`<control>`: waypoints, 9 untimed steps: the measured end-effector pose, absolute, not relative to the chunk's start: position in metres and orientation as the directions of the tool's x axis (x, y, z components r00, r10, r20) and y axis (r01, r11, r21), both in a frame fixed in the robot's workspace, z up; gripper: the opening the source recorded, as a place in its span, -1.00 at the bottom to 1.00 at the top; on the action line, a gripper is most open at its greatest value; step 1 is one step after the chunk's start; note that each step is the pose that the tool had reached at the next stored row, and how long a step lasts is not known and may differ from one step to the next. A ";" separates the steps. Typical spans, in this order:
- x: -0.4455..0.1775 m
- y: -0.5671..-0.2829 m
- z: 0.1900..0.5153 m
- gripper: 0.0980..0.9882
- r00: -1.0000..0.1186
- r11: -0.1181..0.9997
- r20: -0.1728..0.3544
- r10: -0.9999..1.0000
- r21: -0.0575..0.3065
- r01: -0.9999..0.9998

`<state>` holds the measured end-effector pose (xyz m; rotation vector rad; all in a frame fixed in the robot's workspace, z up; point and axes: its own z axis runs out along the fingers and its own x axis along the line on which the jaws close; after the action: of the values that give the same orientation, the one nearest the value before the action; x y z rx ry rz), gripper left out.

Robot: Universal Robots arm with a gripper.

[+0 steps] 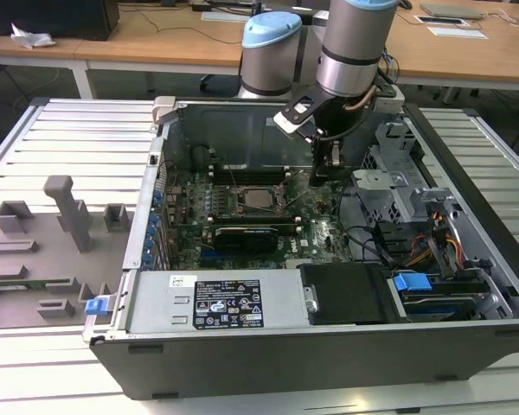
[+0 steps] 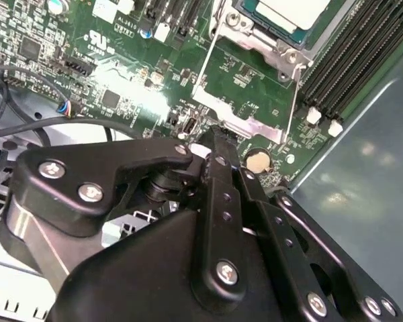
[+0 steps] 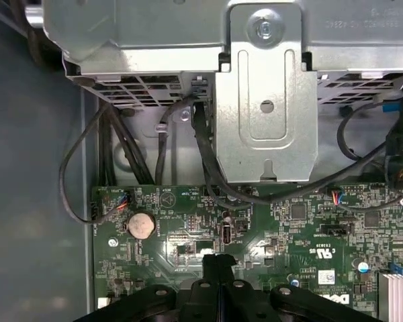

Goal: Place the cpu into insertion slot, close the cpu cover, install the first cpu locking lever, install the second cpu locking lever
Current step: 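Close the cpu cover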

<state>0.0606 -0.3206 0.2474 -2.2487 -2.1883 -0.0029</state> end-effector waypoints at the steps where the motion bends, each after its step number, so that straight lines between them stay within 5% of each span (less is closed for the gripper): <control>1: 0.061 -0.321 0.247 -0.98 0.027 -0.027 0.004 1.000 -0.002 1.000; 5: 0.061 -0.321 0.247 -0.98 0.027 -0.027 0.005 1.000 -0.007 1.000; 9: 0.062 -0.321 0.247 -0.98 0.028 -0.027 0.013 1.000 -0.062 0.998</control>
<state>0.0616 -0.3206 0.2467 -2.2129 -2.1535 0.0522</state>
